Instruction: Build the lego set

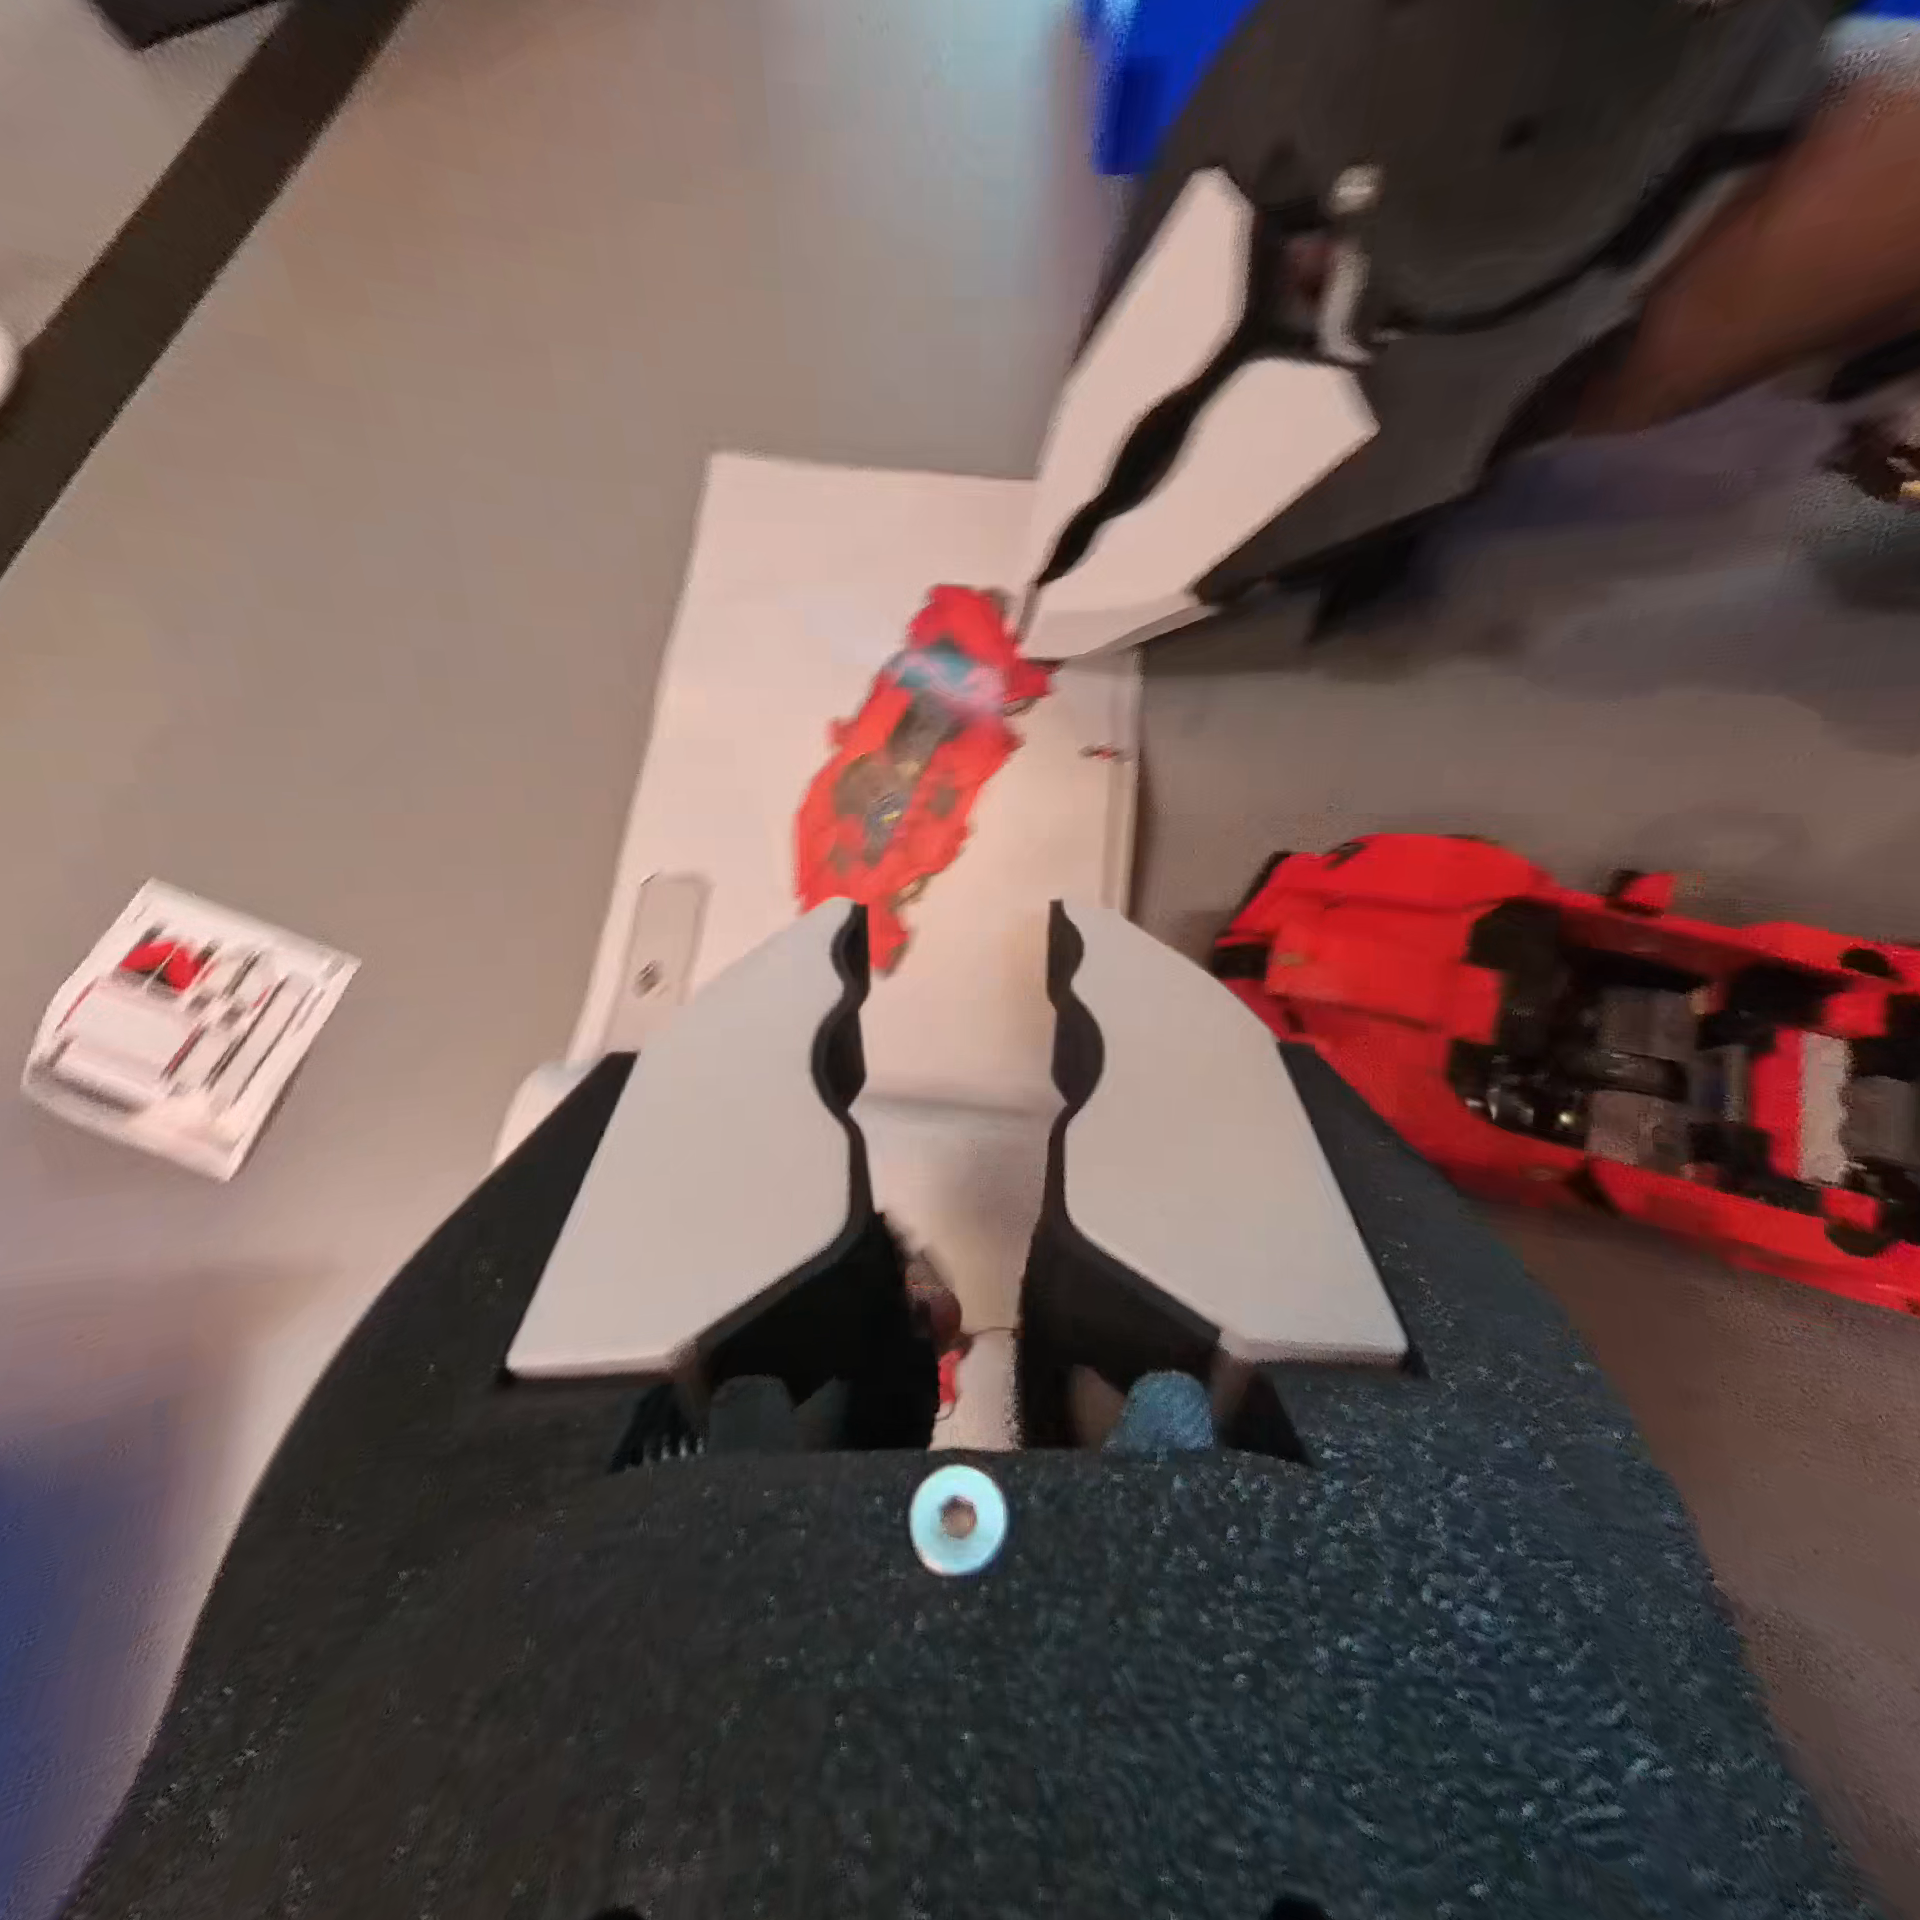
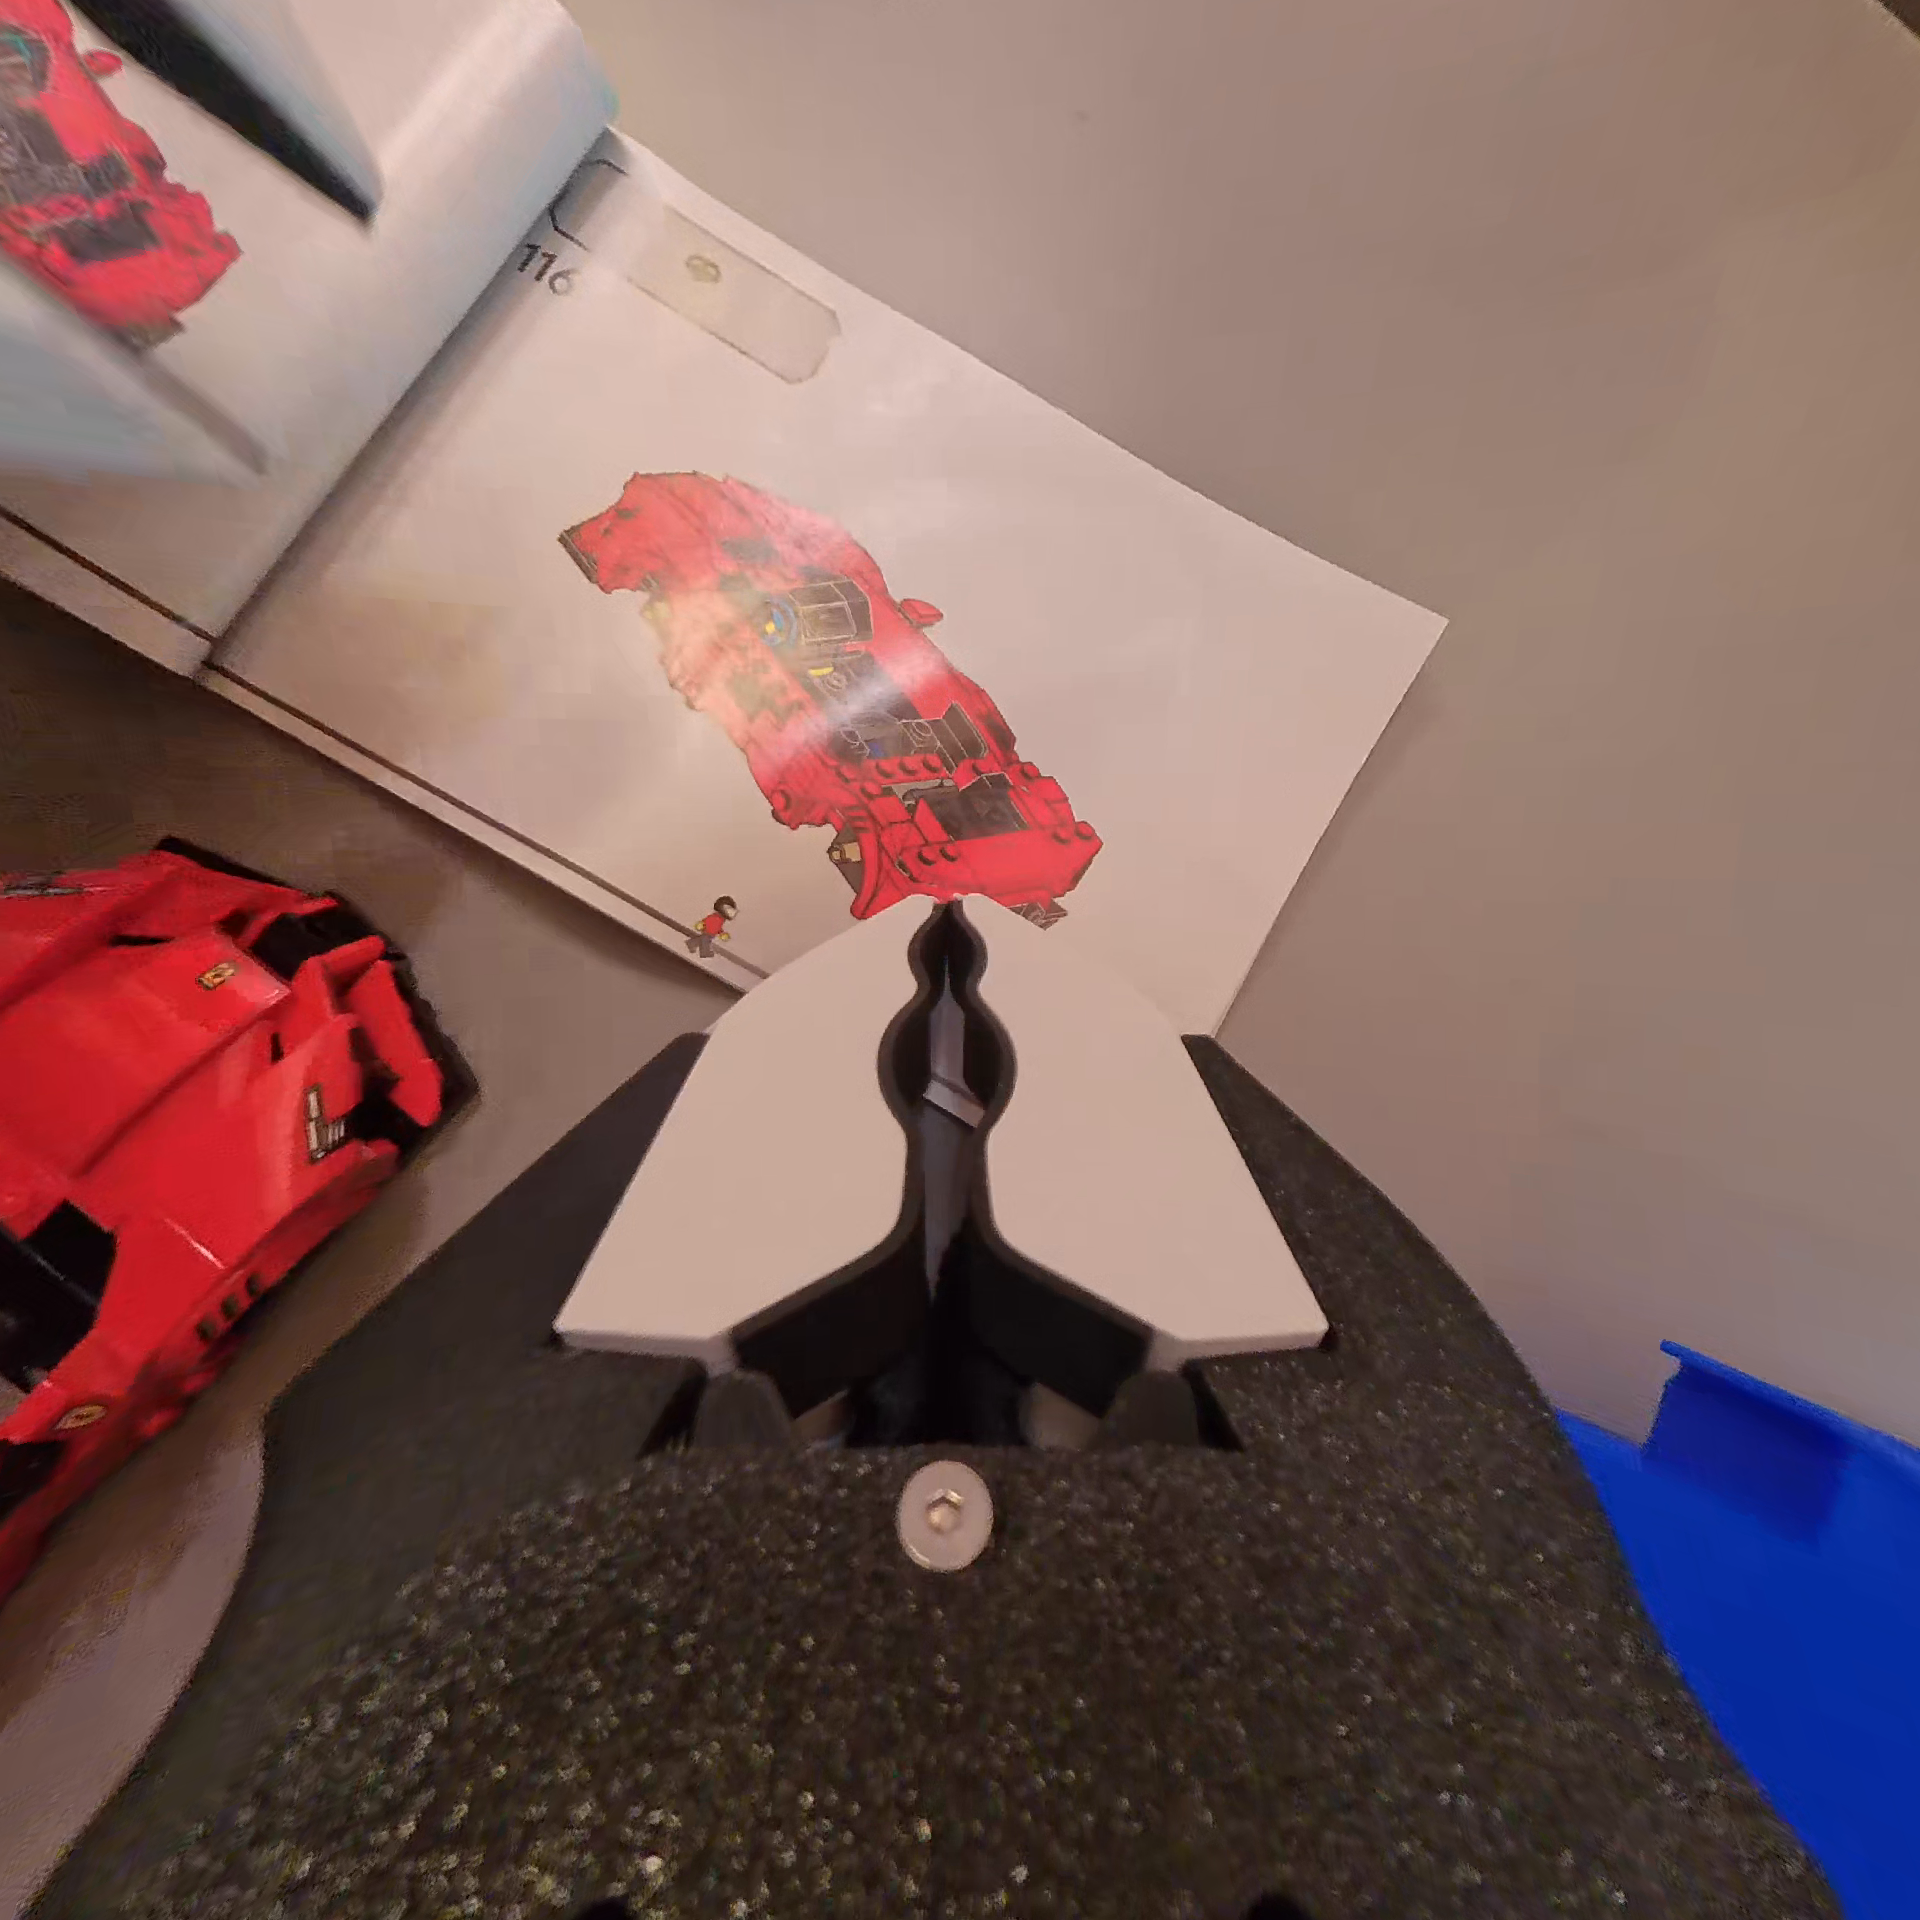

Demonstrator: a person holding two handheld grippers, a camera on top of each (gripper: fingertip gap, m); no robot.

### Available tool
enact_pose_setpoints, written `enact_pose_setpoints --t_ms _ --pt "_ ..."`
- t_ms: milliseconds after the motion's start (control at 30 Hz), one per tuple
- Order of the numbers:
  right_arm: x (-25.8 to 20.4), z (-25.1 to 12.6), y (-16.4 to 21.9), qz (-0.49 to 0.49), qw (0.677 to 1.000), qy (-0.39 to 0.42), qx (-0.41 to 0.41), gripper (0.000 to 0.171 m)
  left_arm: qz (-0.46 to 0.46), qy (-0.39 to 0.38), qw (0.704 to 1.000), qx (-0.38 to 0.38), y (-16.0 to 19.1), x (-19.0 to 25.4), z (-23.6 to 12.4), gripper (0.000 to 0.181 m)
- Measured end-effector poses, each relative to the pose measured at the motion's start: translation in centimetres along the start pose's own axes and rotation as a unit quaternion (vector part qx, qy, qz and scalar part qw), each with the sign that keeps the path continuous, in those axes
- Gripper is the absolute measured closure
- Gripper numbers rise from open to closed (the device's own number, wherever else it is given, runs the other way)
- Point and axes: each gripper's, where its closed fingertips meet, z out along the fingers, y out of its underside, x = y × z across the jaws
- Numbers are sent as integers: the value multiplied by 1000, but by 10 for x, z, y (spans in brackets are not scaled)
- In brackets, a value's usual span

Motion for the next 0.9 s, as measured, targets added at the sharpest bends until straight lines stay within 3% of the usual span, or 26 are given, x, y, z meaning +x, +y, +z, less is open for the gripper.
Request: enact_pose_setpoints --t_ms 133,400,633,767,900 --pt "-1 0 0 11 1000 -3 -1 171 57 28 997 -44 1 28 25 145" --pt "-1 0 0 20 1000 -11 4 171 67 28 994 -80 6 32 45 142" --pt "-1 0 0 17 1000 -13 4 171 67 -8 996 -58 -1 17 35 163" --pt "-1 0 0 19 1000 -16 2 171 67 14 996 -59 -1 27 37 149" --pt "-1 0 0 20 1000 -15 2 171 100 3 991 -87 7 30 45 148"
